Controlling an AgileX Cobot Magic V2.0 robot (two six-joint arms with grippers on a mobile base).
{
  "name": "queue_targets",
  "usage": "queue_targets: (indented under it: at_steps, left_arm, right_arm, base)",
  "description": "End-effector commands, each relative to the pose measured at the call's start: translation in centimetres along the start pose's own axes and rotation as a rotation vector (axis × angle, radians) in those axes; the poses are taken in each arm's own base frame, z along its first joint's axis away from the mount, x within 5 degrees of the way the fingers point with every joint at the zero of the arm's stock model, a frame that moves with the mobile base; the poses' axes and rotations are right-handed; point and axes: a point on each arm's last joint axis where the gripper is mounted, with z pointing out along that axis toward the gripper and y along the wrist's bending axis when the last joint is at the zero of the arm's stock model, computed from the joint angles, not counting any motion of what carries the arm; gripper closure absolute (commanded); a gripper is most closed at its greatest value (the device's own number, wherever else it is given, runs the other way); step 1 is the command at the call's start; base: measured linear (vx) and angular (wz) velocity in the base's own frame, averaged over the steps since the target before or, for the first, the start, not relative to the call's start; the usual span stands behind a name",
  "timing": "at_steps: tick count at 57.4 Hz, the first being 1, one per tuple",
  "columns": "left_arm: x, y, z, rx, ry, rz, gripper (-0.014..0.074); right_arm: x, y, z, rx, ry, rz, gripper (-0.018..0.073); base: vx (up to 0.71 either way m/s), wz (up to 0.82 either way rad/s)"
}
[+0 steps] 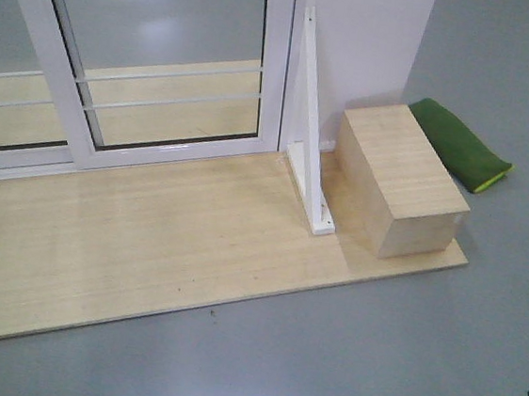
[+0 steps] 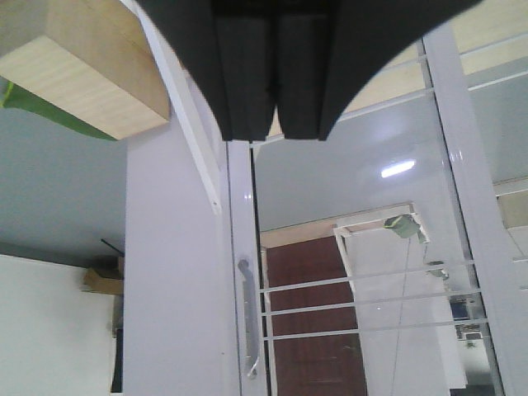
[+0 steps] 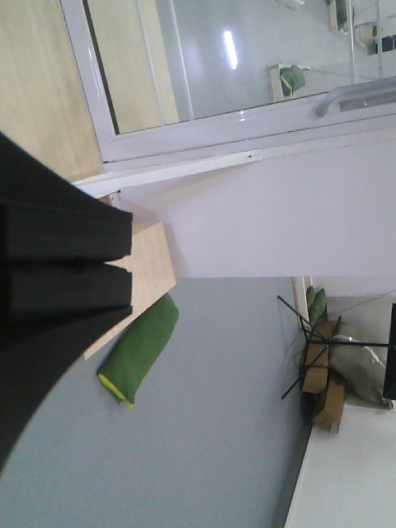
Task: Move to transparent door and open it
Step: 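Drive up close to the glass door frame and its silver handle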
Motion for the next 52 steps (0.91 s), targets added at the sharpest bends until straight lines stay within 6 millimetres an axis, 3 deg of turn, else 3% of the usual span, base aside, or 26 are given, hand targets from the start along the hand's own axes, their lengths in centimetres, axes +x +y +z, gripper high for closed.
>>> queue_targets:
  at_steps: [1, 52]
  left_arm:
    - [0.29, -0.04, 0.05, 0.001, -0.056, -0.013, 0.0602]
    - [0.29, -0.04, 0.05, 0.001, -0.056, -0.013, 0.0602]
  right_arm:
    - [-0.34, -0.04, -0.02, 0.006, -0.077, -0.007, 0.0567]
    - [-0.35, -0.04, -0.02, 0.006, -0.079, -0.007, 0.0567]
  base:
    - [0.51, 0.30]
    - [0.43, 0.25]
